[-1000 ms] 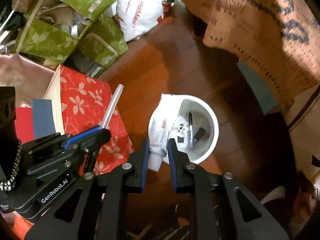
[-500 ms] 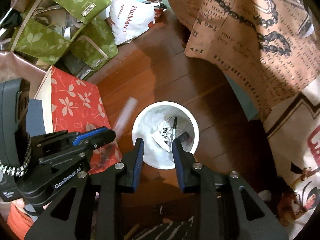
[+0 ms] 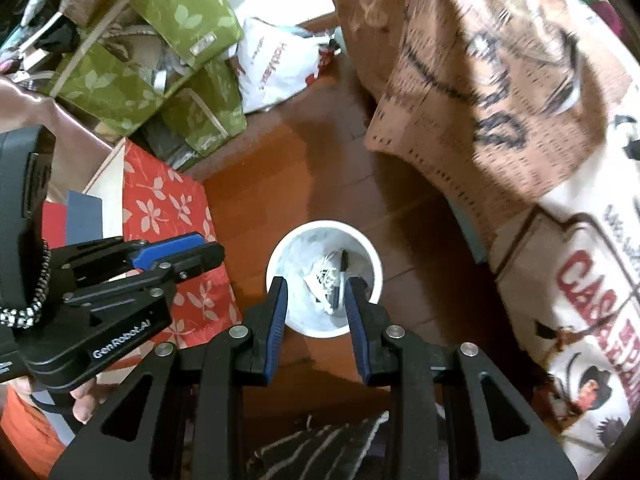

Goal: Collect trash
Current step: 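Move both tools back toward the items on the duvet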

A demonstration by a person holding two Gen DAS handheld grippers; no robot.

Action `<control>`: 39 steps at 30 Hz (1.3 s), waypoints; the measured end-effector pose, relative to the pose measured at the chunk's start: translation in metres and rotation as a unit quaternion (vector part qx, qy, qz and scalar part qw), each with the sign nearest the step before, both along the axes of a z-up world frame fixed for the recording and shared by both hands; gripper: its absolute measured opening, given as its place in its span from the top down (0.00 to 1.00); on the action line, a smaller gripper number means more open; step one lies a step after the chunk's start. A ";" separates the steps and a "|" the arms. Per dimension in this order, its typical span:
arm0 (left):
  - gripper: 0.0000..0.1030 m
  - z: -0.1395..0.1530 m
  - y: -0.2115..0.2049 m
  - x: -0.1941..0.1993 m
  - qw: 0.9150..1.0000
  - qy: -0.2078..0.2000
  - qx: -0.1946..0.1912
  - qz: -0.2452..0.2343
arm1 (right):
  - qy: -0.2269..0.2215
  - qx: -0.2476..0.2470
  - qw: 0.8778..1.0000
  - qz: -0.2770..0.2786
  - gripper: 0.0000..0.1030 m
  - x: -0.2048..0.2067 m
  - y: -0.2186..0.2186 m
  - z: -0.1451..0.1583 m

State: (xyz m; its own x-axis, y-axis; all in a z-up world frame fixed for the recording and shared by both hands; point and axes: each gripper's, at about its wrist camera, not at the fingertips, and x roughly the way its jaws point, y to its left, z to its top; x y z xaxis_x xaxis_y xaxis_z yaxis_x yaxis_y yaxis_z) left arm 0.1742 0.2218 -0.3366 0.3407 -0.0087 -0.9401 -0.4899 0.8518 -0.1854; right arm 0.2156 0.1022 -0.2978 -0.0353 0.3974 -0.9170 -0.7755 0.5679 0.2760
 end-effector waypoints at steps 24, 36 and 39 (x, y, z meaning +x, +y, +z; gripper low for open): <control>0.54 0.175 -0.115 0.039 0.977 -0.163 0.112 -0.080 | -0.165 0.125 0.976 -0.074 0.49 0.010 -0.139 0.143; 0.41 0.202 -0.200 0.120 0.962 -0.204 0.085 -0.160 | -0.248 0.106 0.946 -0.182 0.49 0.068 -0.242 0.170; 0.41 0.203 -0.213 0.145 0.961 -0.206 0.071 -0.171 | -0.255 0.095 0.940 -0.206 0.49 0.087 -0.267 0.168</control>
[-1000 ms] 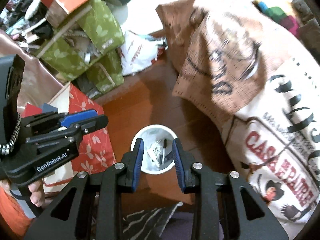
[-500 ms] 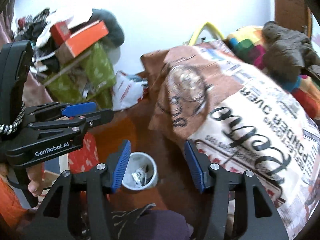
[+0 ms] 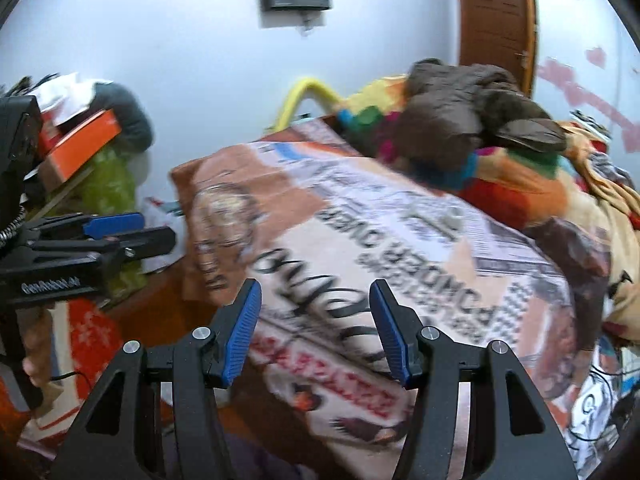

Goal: Collect trash
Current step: 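Move both tools back toward the items on the duvet, then grasp the metal razor tool with the left gripper while the right grasps the tape roll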

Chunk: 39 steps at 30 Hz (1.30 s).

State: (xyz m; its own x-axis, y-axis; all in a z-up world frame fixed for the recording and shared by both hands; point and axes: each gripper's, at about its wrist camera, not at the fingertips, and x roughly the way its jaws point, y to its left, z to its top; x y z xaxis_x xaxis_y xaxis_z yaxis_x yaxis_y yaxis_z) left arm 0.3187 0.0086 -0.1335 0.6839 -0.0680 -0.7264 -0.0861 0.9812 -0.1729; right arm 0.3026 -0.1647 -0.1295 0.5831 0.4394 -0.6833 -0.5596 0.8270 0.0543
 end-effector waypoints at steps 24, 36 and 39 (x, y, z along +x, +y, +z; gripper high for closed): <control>0.41 -0.103 -0.044 0.176 0.996 0.060 -0.042 -0.057 | 0.044 -0.027 0.996 -0.072 0.49 0.197 -0.046 -0.084; 0.41 -0.141 -0.048 0.235 0.992 0.066 -0.064 -0.086 | 0.099 -0.024 0.992 -0.077 0.49 0.276 -0.033 -0.125; 0.41 -0.148 -0.046 0.249 0.991 0.069 -0.079 -0.083 | 0.098 -0.018 0.992 -0.077 0.54 0.283 -0.029 -0.126</control>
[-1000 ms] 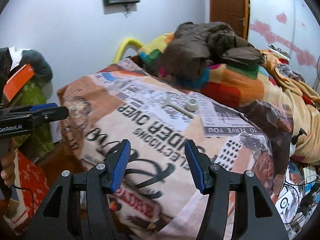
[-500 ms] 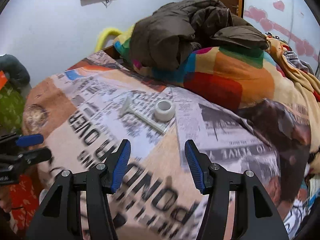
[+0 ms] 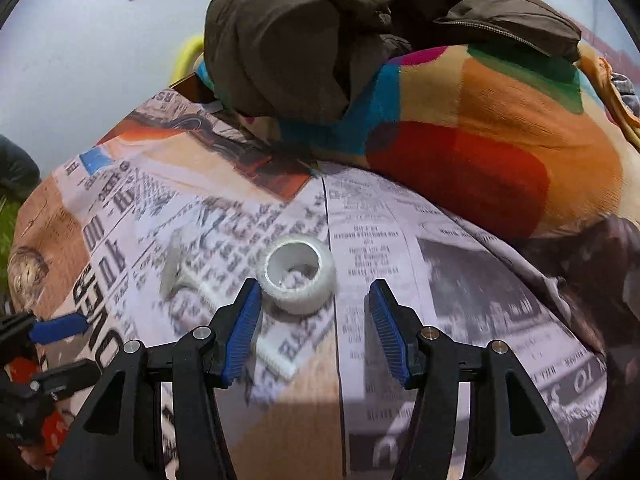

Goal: Collect trash
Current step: 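Grasp the metal razor tool with the left gripper while the right grasps the tape roll, then carry the razor tool and tape roll with both grippers over the white bin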

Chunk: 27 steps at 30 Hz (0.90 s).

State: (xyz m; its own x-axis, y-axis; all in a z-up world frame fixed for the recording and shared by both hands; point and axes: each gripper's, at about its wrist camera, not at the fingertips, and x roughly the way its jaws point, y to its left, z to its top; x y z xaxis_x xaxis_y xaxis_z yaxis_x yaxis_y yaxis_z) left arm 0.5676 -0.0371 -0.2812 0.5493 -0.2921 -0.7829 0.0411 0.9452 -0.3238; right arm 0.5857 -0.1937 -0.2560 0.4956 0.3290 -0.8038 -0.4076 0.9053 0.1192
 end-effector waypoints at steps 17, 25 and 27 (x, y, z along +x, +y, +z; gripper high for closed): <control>0.58 -0.005 -0.034 0.069 1.000 -0.013 0.012 -0.013 | -0.037 0.005 0.999 0.012 0.66 -0.031 -0.031 0.010; 0.90 -0.006 -0.047 0.076 0.999 -0.012 0.046 -0.019 | -0.022 0.003 1.000 0.017 0.66 -0.050 -0.040 0.003; 0.90 -0.005 -0.042 0.075 0.999 -0.006 0.032 -0.012 | -0.020 0.003 1.000 0.014 0.66 -0.055 -0.043 0.004</control>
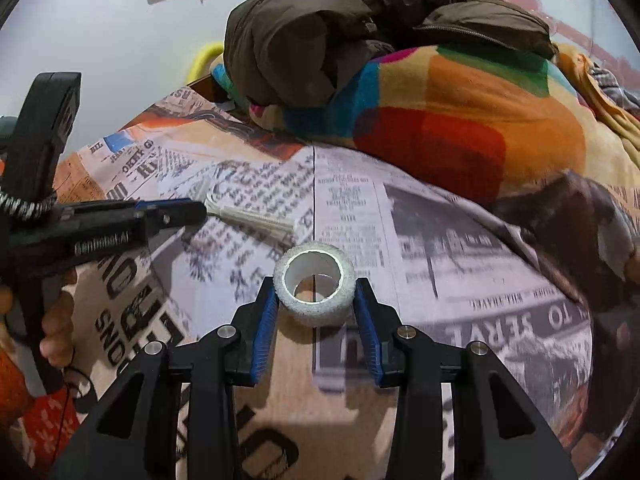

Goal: Collect trash
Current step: 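Carry the razor tool and tape roll with both grippers over the white bin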

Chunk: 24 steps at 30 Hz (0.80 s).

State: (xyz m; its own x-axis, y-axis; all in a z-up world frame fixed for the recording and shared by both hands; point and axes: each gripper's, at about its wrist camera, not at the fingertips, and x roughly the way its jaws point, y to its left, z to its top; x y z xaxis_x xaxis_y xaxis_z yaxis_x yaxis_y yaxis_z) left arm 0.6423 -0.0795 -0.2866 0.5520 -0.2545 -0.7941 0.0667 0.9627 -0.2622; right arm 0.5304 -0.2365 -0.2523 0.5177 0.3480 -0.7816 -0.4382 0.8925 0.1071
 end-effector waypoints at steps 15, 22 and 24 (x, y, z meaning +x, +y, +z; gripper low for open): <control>0.90 0.059 0.029 -0.087 0.999 -0.029 0.032 0.022 | -0.029 0.019 0.999 -0.005 0.66 -0.045 0.000 0.067; 0.90 0.114 0.053 -0.138 0.997 -0.064 0.041 0.033 | -0.069 0.026 0.997 0.012 0.66 -0.080 0.023 0.122; 0.90 0.131 0.062 -0.154 0.996 -0.074 0.041 0.040 | -0.083 0.028 0.996 0.018 0.66 -0.093 0.032 0.138</control>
State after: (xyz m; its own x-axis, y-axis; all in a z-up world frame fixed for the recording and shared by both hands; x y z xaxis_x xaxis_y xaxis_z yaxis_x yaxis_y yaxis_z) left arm 0.4886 -0.0179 -0.1554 0.6796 -0.1436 -0.7194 0.0217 0.9842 -0.1760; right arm 0.4375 -0.2042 -0.1144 0.6241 0.4092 -0.6656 -0.4855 0.8706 0.0799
